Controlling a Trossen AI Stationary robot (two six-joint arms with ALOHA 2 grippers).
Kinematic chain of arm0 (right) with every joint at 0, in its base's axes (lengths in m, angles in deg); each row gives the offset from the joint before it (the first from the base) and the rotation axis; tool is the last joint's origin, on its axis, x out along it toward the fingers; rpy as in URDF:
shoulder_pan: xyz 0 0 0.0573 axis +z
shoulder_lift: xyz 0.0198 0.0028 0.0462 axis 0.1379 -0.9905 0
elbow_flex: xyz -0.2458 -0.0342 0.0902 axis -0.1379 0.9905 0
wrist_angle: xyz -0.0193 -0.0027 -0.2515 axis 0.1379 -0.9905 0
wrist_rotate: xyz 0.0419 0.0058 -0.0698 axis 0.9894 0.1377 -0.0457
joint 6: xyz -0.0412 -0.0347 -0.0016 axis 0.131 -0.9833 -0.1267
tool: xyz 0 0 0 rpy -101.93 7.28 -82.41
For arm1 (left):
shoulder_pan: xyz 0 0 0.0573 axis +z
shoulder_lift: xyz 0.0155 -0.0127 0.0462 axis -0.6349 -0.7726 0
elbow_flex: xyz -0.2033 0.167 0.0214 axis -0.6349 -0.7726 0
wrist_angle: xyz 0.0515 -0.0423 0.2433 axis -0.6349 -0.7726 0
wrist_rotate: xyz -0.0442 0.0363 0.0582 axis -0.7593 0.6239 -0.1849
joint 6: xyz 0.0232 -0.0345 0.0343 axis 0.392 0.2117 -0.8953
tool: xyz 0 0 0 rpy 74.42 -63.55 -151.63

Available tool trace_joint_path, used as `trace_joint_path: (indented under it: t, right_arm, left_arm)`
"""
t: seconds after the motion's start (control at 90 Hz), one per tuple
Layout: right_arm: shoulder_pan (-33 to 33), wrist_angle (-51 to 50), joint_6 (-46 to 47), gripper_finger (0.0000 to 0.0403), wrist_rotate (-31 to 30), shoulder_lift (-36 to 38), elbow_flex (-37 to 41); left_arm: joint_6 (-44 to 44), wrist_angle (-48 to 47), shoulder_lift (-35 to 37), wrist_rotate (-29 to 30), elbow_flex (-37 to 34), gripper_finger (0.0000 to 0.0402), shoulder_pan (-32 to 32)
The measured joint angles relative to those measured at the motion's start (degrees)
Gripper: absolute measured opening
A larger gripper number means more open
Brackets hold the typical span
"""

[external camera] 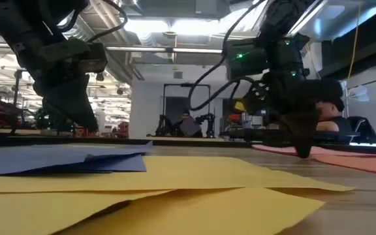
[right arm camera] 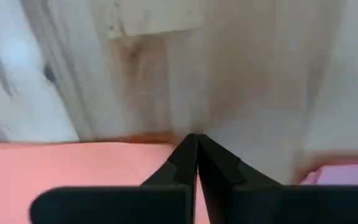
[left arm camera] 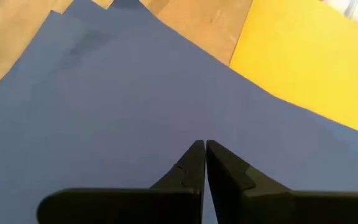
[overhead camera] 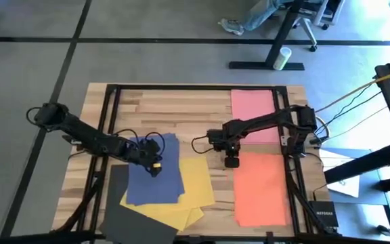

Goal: Organize paper
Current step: Stack the orange paper on top of the orange paper

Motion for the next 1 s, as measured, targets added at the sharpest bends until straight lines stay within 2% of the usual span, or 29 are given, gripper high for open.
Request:
trace_joint_path:
  t: [0.256,0.4,0.544,1.0]
  right_arm:
    - [0.9,1.87,-0.8,0.0,-0.88,3.32,-0.18]
    - [5.02,3.11,-1.49,0.0,2.14,3.4,0.54]
    - [8.23,5.9,1.14,0.0,1.84,1.74,2.85]
    - [7.74,5.95,3.63,0.0,-0.36,1.12,3.55]
  left_arm:
    - [-0.02,0.02,0.0,0.02,0.0,0.0,0.0]
    - [-0.02,-0.03,0.0,0.02,0.0,0.0,0.0]
    - [-0.14,0.02,0.0,0.02,0.0,0.0,0.0]
    - [-0.86,-0.11,0.0,0.04,0.02,0.0,0.05]
